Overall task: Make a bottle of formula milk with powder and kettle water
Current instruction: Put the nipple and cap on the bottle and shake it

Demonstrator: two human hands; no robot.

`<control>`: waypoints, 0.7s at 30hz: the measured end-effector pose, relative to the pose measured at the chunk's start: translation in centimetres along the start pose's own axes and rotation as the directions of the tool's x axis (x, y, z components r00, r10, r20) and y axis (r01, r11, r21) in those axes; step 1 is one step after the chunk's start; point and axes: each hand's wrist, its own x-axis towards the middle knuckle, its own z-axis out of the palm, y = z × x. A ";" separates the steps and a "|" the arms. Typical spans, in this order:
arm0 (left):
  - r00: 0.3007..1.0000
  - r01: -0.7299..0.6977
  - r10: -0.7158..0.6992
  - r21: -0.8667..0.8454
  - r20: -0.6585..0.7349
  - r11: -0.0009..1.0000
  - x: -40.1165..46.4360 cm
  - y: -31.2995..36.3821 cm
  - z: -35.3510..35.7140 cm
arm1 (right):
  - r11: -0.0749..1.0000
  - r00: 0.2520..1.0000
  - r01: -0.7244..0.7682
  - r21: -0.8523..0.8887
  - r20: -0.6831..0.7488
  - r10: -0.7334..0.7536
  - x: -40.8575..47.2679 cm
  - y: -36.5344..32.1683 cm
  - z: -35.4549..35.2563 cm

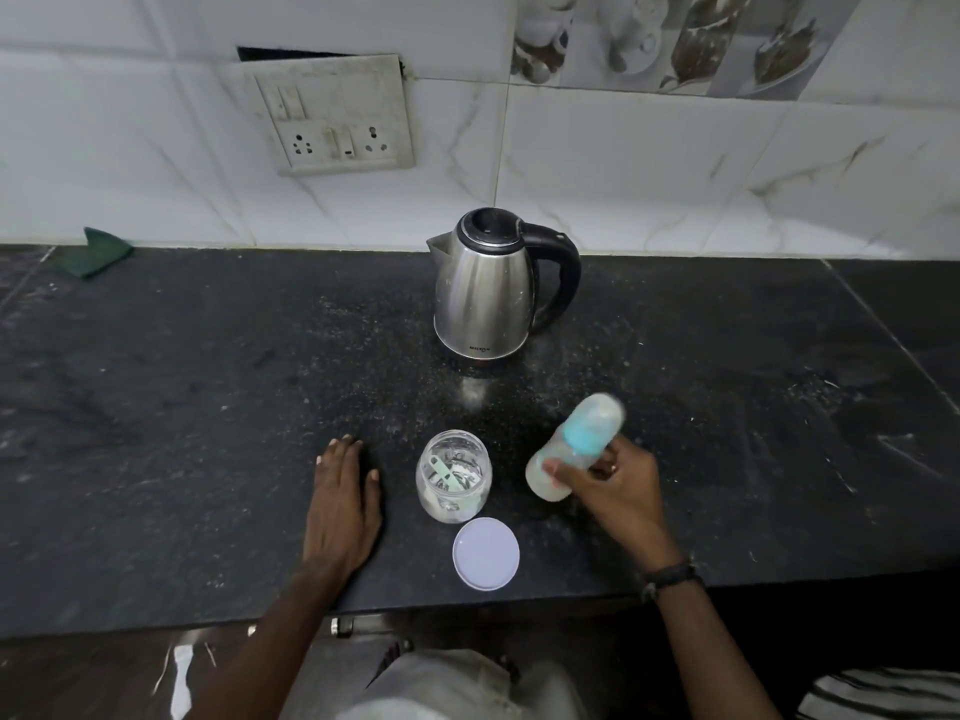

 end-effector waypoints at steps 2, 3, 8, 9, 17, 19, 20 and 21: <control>1.000 -0.003 0.003 0.003 0.009 1.000 0.0 -0.2 0.1 | 0.999 1.000 0.001 0.045 -0.026 0.001 0.5 -1.3 -0.6; 1.000 -0.007 0.007 0.006 0.014 1.000 0.0 -0.3 0.1 | 0.994 0.999 -0.023 0.106 -0.042 0.028 0.6 -2.0 -0.9; 0.999 -0.001 0.001 0.014 0.034 1.000 0.1 -0.3 0.0 | 0.982 0.982 -0.182 0.056 -0.045 0.184 1.5 -5.0 -2.2; 0.999 0.001 -0.001 0.013 0.033 1.000 0.1 -0.3 0.0 | 0.990 0.990 -0.144 0.011 -0.007 0.144 1.6 -5.1 -2.3; 1.000 0.010 -0.010 -0.006 0.027 1.000 0.0 -0.2 -0.2 | 0.991 0.991 -0.128 0.046 0.049 0.126 2.1 -6.8 -2.3; 1.000 0.016 -0.015 -0.009 0.021 1.000 0.0 -0.2 -0.2 | 0.972 0.977 -0.211 0.101 0.036 0.208 2.3 -6.9 -2.1; 1.000 0.018 -0.018 -0.012 0.019 1.000 -0.1 -0.2 -0.2 | 0.970 0.975 -0.220 0.100 0.055 0.215 2.4 -6.7 -2.1; 1.000 0.018 -0.018 -0.016 0.014 1.000 -0.1 -0.1 -0.2 | 0.979 0.982 -0.183 0.084 0.065 0.178 2.2 -7.1 -2.1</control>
